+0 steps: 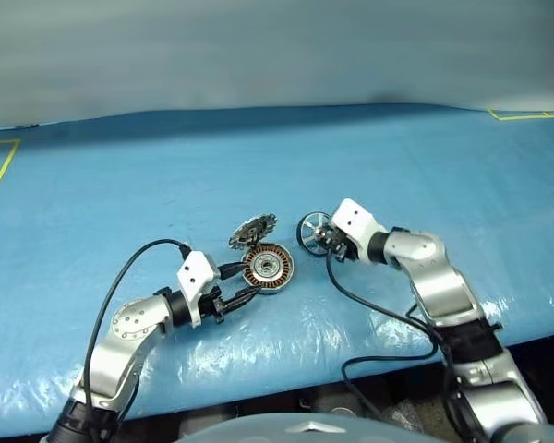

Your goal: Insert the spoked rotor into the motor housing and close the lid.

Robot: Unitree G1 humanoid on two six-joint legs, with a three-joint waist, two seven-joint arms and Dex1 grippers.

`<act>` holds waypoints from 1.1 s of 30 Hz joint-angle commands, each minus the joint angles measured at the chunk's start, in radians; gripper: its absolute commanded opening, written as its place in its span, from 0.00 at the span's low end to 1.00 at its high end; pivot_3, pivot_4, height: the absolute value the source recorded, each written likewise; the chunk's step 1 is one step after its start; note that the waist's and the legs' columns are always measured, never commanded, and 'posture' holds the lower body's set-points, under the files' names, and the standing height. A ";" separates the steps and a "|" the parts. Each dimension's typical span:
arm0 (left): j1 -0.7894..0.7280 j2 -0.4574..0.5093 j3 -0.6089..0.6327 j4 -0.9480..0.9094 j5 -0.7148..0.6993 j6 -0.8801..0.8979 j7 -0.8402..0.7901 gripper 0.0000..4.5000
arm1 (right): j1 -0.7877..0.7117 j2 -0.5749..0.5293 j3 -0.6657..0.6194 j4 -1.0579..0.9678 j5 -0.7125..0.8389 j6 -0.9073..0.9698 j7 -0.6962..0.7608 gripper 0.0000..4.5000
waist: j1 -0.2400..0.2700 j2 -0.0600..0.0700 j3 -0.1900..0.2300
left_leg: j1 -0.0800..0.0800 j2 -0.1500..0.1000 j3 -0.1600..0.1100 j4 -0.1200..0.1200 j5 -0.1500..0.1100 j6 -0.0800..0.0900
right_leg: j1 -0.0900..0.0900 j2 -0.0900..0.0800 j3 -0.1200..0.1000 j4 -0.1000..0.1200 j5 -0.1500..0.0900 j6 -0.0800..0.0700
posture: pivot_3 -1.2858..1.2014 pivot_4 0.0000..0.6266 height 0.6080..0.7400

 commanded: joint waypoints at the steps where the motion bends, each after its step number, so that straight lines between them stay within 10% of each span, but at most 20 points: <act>1: -0.031 0.009 0.015 0.002 -0.017 -0.002 -0.026 0.59 | 0.067 0.055 -0.077 -0.122 0.116 0.010 -0.040 0.35 | -0.003 0.000 0.000 | 0.000 0.000 0.000 0.000 0.000 0.000 | 0.000 0.000 0.000 0.000 0.000 0.000 | 0.52 0.24 1.00; 10: -0.062 0.018 0.016 0.021 -0.033 0.009 -0.065 0.59 | 0.147 0.149 -0.150 -0.292 0.464 0.077 -0.007 0.35 | -0.003 0.000 0.000 | 0.001 0.001 0.000 0.001 0.000 0.000 | 0.000 0.001 0.002 0.000 0.000 0.000 | 0.52 0.24 1.00; 33: 0.030 0.054 0.080 -0.054 -0.039 0.029 -0.051 0.59 | 0.062 0.031 0.054 -0.158 0.439 0.028 -0.003 0.35 | -0.002 0.000 0.000 | 0.000 0.000 0.000 0.001 0.000 0.001 | 0.000 0.000 0.002 0.000 0.000 -0.001 | 0.52 0.24 1.00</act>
